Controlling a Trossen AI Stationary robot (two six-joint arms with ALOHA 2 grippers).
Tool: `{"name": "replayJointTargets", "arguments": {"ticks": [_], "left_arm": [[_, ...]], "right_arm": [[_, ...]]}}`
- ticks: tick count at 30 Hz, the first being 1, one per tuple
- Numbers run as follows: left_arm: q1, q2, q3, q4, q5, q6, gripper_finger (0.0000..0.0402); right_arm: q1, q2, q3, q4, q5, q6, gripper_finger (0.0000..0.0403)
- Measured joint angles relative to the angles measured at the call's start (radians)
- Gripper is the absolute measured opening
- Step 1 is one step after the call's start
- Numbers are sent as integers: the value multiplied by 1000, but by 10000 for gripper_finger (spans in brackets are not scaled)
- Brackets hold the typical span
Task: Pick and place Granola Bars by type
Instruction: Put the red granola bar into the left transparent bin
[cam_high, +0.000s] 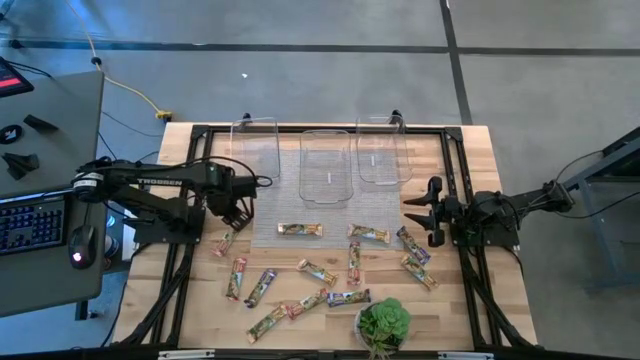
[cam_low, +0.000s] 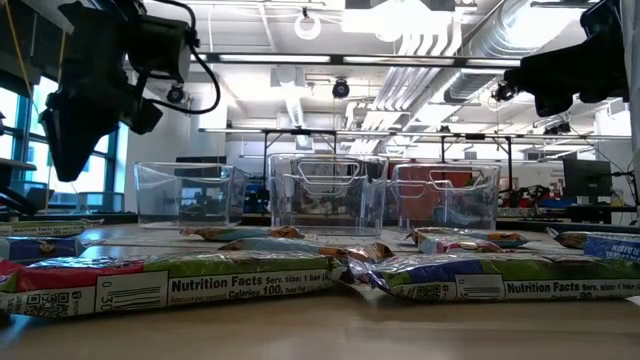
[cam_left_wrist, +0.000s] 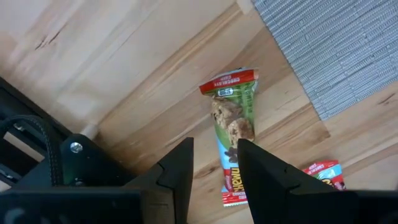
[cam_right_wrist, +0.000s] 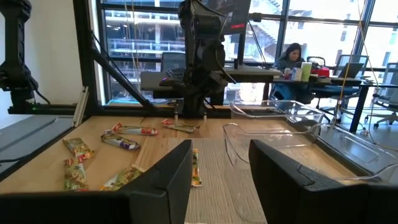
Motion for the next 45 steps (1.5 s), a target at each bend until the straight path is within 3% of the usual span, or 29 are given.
{"name": "replayJointTargets", "arguments": {"ticks": [18, 32, 41, 45], "left_arm": [[0, 0, 0, 99, -31, 0, 118], [-5, 26, -1, 67, -24, -127, 122], [-141, 34, -1, 100, -39, -172, 166], [-199, 34, -1, 109, -97, -172, 171]], "right_arm": [[0, 0, 0, 0, 0, 0, 145], [0, 0, 0, 0, 0, 0, 145], [0, 0, 0, -5, 0, 0, 145], [0, 0, 0, -8, 0, 0, 145]]}}
